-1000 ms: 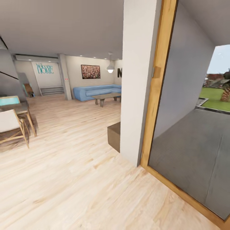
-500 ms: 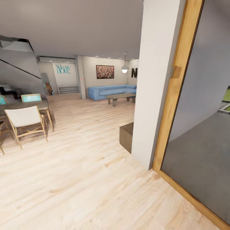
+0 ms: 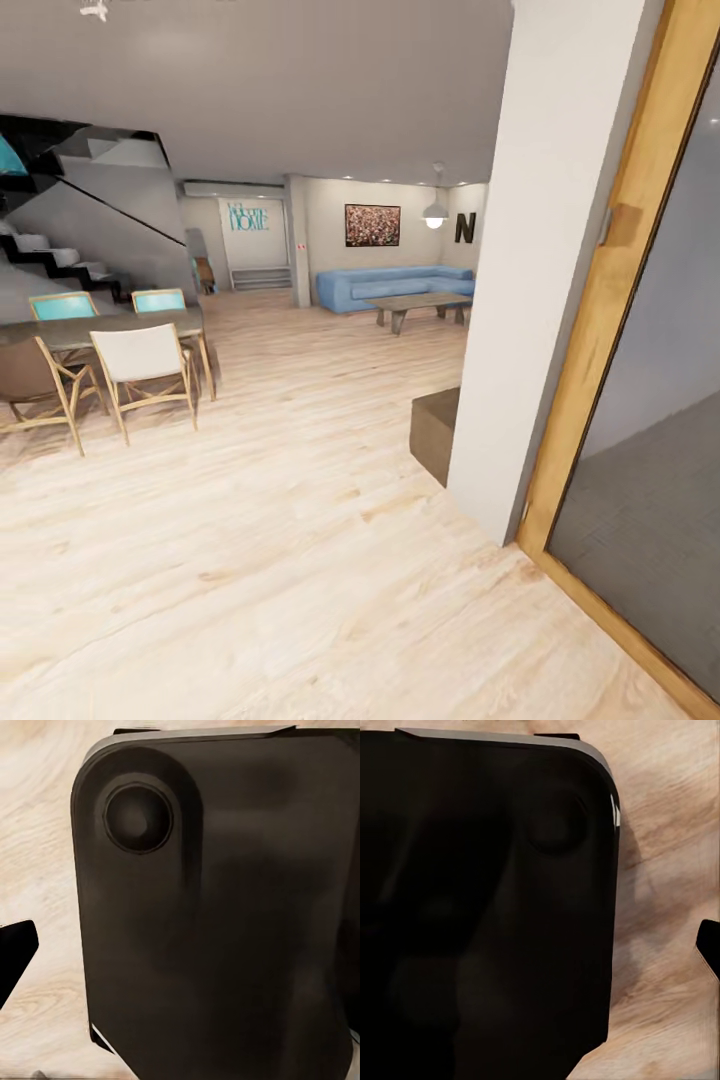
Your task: In the kitchen, take the popcorn bag from the countertop, put it into the microwave, and heat it until the popcorn is cooked so the cooked popcorn ends up inside the bag.
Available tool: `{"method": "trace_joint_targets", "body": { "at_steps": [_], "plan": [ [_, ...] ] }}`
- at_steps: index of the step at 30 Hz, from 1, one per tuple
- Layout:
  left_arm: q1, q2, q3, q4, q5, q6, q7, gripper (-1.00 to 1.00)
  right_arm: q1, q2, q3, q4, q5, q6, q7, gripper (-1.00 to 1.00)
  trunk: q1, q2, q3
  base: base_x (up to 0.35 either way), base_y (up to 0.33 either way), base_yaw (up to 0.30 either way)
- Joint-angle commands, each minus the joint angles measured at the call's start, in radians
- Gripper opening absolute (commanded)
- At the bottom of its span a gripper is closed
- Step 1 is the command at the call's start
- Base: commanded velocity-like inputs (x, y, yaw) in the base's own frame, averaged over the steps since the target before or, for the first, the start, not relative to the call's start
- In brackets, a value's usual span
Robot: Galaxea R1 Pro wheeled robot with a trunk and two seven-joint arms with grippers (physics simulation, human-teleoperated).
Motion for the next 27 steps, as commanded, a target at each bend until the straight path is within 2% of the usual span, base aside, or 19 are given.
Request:
{"method": "trace_joint_targets", "body": {
  "at_steps": [1, 8, 22, 27],
  "plan": [
    [0.0, 0.001, 0.0, -0.001, 0.001, -0.002, 0.0, 1.0, 0.0, 0.0, 0.0, 0.001, 0.0, -0.003, -0.003, 1.0, 0.0, 0.0, -0.001, 0.0, 0.0, 0.274],
    [0.0, 0.006, -0.001, -0.001, 0.033, 0.0, -0.005, 1.0, 0.0, -0.001, 0.0, 0.001, -0.003, -0.003, -0.003, 1.0, 0.0, 0.0, -0.001, 0.0, 0.0, 0.274],
    [0.0, 0.007, -0.001, -0.001, 0.034, 0.0, -0.005, 1.0, -0.001, 0.001, 0.003, 0.002, 0.004, -0.005, -0.004, 1.0, 0.0, 0.0, -0.001, 0.0, 0.0, 0.275],
    [0.0, 0.006, -0.001, -0.001, 0.035, 0.0, -0.004, 1.0, 0.0, 0.0, 0.003, 0.006, 0.004, -0.028, -0.005, 1.0, 0.0, 0.0, -0.001, 0.0, 0.0, 0.278]
  ]
}}
